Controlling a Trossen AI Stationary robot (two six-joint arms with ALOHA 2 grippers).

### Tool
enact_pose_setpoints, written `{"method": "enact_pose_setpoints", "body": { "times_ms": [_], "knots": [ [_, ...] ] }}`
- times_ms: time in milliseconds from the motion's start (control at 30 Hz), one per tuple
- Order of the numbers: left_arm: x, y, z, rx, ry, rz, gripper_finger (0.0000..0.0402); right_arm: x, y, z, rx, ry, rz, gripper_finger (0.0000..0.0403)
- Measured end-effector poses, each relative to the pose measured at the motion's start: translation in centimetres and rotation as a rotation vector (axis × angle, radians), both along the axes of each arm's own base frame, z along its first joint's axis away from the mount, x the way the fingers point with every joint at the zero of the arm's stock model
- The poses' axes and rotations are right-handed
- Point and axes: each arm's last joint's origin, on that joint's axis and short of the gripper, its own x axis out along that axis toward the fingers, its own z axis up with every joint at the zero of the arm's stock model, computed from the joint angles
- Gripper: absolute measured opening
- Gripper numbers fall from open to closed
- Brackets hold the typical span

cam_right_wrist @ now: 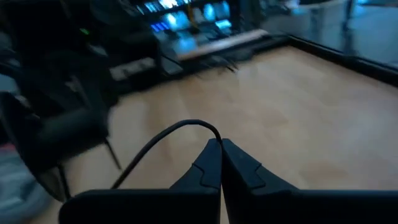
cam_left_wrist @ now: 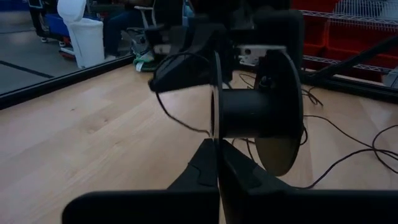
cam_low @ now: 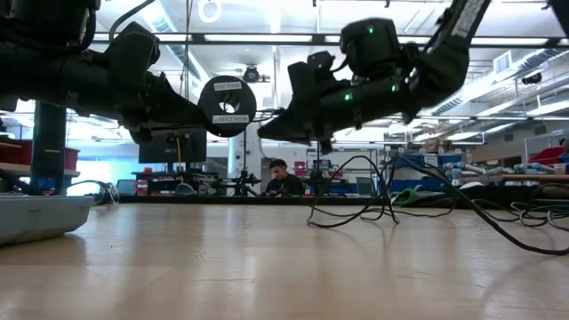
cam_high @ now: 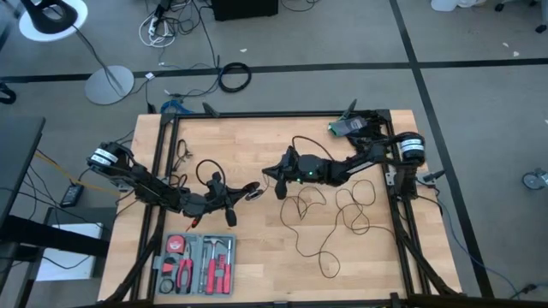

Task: Coil cords
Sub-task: Coil the black wire onto the spool

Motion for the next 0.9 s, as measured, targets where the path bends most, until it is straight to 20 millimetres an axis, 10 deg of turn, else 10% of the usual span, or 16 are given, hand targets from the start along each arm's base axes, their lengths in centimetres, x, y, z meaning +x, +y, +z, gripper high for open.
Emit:
{"method": "enact_pose_setpoints", "body": {
  "times_ms": [333, 900],
  "knots": [
    [0.0, 0.0, 0.0, 0.0, -0.003, 0.0, 0.0, -2.8, 1.3, 4.3, -0.114, 0.169, -0.072, 0.0],
    [-0.1, 0.2, -0.1, -0.006, 0.005, 0.053, 0.0, -3.2, 3.8, 4.5, 0.051, 0.17, -0.051, 0.0002]
  ]
}}
